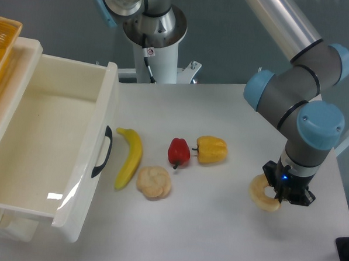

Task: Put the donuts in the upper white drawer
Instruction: 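Lift the held ring donut off the table with the gripper, then carry the donut over the banana into the open white drawer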

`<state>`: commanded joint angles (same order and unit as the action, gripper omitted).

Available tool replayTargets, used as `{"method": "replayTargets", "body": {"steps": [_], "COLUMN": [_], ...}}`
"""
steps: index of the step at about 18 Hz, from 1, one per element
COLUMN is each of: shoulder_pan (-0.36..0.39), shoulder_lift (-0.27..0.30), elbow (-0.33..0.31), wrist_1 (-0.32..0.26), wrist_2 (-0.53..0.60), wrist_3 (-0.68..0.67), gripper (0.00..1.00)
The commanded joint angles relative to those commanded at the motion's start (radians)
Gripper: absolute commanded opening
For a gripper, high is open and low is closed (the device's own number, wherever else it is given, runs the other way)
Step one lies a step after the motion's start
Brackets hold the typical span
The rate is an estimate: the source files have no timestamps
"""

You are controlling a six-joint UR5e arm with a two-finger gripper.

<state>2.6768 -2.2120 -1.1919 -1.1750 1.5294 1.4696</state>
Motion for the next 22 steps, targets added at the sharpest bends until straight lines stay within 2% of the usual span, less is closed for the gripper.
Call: {"method": "replayTargets", "body": {"steps": [7,10,15,19,22], "shoulder_pan": [-0.002,-0.005,-0.009,-0.044,-0.075], "shoulder_lift": [0.000,0.018,0.095,0.164,0.241], "elbow": [-0.003,-0.017,-0.047,-0.087,-0.112], "wrist_1": [-0.002,-0.003,-0.057,-0.072,-0.110], "wrist_2": [0.008,0.008,-0.037,-0.098,-0.152], "wrist_3": [0.000,-0.002,-0.027,-0.138,-0.224], "gripper": [0.08,0.06,0.00,0.00,0.00]}}
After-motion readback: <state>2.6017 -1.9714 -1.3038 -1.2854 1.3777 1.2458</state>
